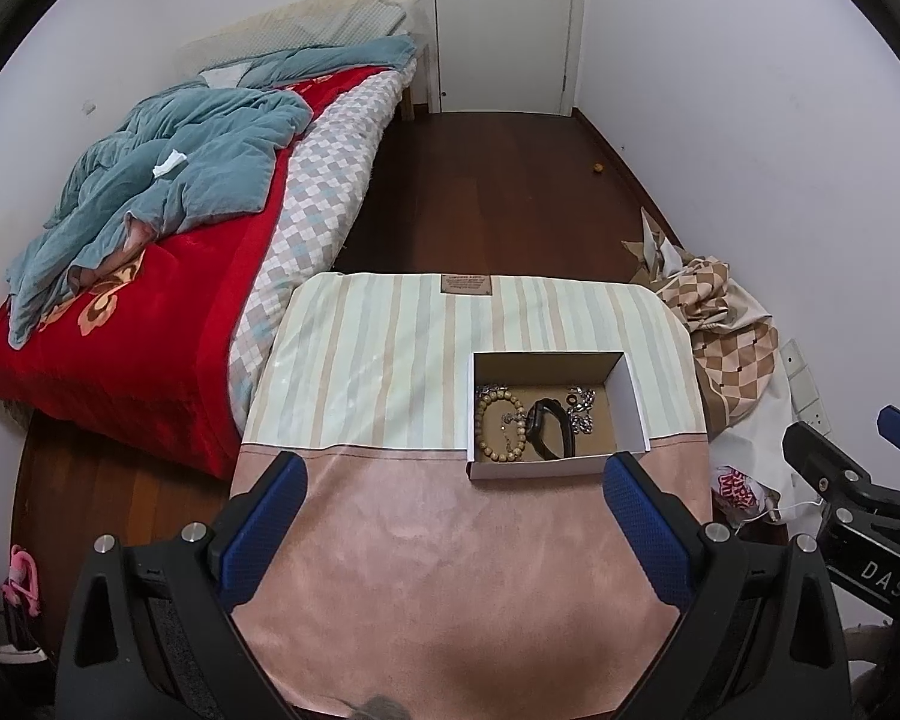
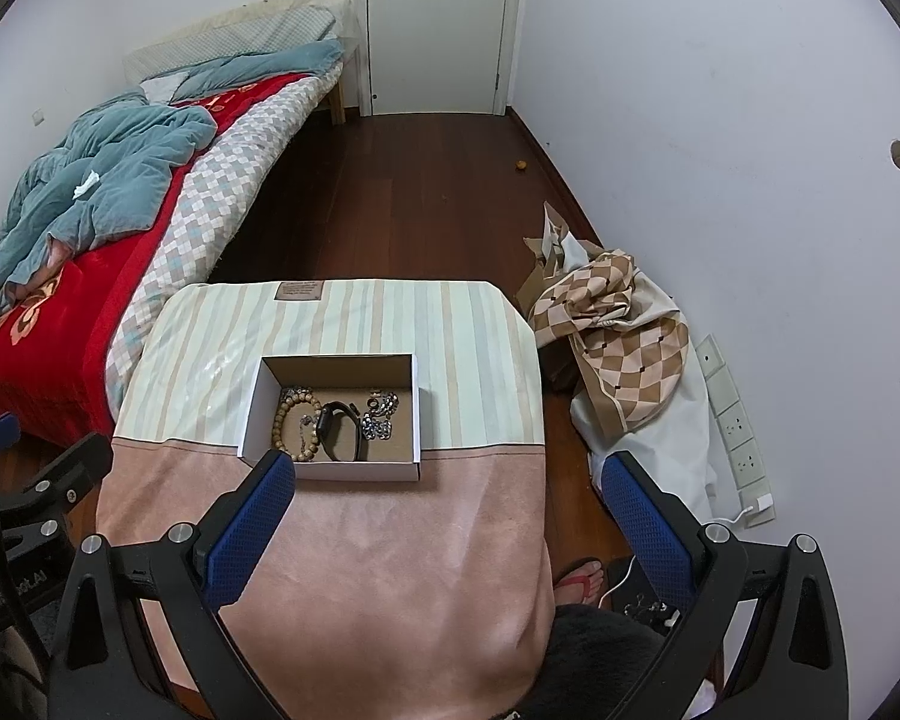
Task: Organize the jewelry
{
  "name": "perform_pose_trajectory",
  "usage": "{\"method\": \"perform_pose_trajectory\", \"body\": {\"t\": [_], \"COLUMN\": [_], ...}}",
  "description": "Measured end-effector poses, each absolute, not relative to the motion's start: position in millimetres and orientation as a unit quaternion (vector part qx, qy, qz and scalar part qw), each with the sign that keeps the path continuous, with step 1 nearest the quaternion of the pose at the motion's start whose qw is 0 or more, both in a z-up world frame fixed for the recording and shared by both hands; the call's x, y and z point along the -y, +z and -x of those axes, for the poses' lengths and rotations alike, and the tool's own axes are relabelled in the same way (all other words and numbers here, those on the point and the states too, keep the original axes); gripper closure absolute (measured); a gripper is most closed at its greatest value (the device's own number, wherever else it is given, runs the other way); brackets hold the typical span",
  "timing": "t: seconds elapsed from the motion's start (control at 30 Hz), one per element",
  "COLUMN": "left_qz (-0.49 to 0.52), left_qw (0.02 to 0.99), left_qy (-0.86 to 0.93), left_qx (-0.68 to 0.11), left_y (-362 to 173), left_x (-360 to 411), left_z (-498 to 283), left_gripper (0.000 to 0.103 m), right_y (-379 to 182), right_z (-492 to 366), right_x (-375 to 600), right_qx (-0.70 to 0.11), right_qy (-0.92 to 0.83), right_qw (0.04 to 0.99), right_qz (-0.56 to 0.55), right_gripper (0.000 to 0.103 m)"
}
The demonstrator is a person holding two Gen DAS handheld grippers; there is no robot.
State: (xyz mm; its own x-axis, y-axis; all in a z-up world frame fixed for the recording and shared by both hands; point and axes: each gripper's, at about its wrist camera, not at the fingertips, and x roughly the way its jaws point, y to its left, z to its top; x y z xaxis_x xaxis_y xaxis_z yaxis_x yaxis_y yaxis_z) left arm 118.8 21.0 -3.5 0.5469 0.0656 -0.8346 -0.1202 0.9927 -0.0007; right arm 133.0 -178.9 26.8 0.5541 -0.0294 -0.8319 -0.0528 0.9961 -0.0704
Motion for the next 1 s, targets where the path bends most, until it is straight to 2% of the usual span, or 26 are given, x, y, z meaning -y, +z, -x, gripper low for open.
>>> {"method": "perform_pose_trajectory", "body": {"t": [1.0], "left_qz": [0.022], "left_qw": [0.879], "left_qy": [0.058], "left_qx": [-0.472], "left_y": [-2.3], "left_x": [-16.4], "left_z": [-113.8], "left_gripper": [0.002], "right_y": [29.4], "right_z": [-131.0], "right_x": [181.4], "right_qx": [-0.472], "right_qy": [0.007], "right_qw": [0.881], "right_qz": [0.044], "right_gripper": [0.000]}}
